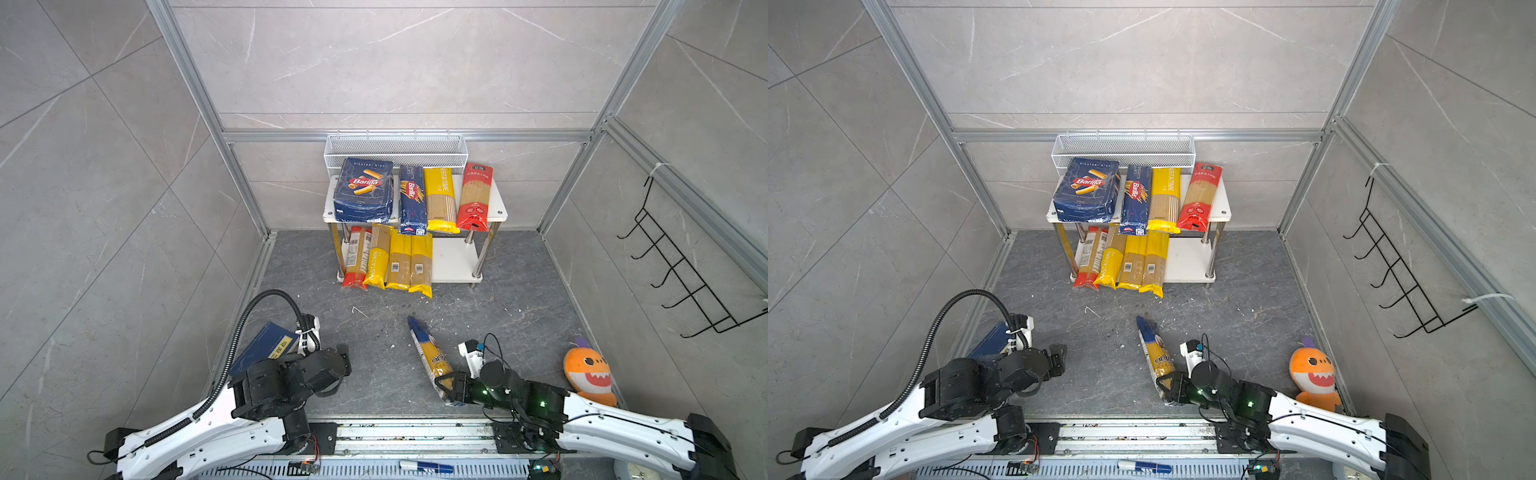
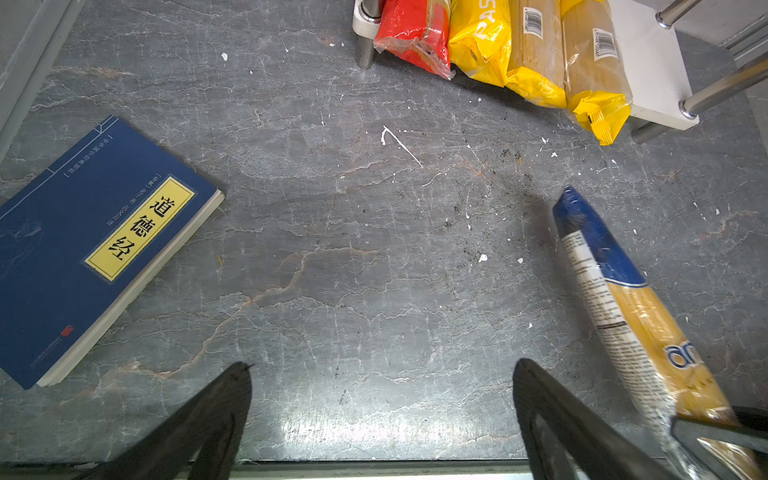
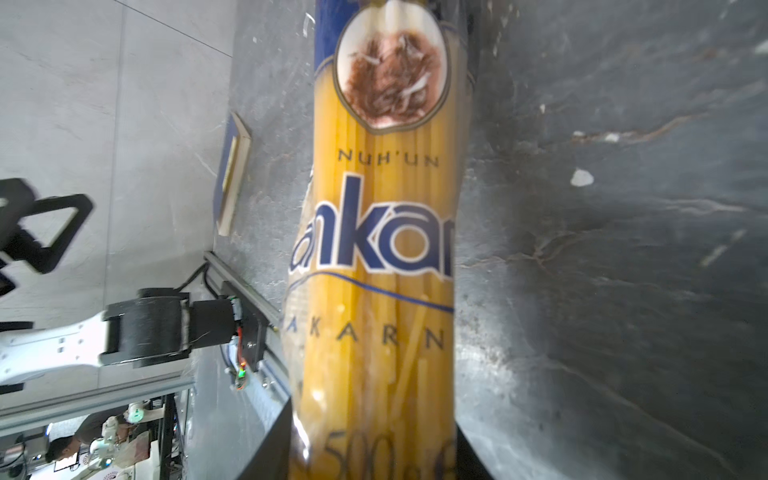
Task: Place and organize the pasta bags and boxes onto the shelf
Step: 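Carry the Ankara bag with the right gripper toward the lower shelf, then stand the Ankara bag beside the yellow bags and open the right gripper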
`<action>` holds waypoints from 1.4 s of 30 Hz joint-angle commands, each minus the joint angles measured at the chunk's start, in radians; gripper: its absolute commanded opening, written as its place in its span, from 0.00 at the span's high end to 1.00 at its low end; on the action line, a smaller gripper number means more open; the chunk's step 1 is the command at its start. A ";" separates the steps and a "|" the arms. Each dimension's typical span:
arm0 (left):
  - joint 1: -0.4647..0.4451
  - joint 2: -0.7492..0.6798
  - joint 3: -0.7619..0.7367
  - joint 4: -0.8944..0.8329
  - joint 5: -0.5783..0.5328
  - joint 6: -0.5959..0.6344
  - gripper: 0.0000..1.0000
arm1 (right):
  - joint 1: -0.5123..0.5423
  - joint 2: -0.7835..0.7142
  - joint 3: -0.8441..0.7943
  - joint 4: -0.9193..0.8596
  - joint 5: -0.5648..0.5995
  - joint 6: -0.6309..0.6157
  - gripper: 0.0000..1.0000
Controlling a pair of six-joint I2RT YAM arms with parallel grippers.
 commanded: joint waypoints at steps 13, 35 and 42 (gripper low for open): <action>0.002 0.084 0.068 0.080 -0.021 0.069 0.00 | -0.065 -0.167 0.164 -0.087 0.040 -0.092 0.82; 0.028 0.148 0.086 0.191 0.000 0.166 0.00 | -0.715 0.420 0.468 0.268 -0.561 -0.218 0.83; 0.183 0.174 0.052 0.284 0.145 0.256 0.00 | -0.807 0.673 0.666 0.311 -0.620 -0.289 0.83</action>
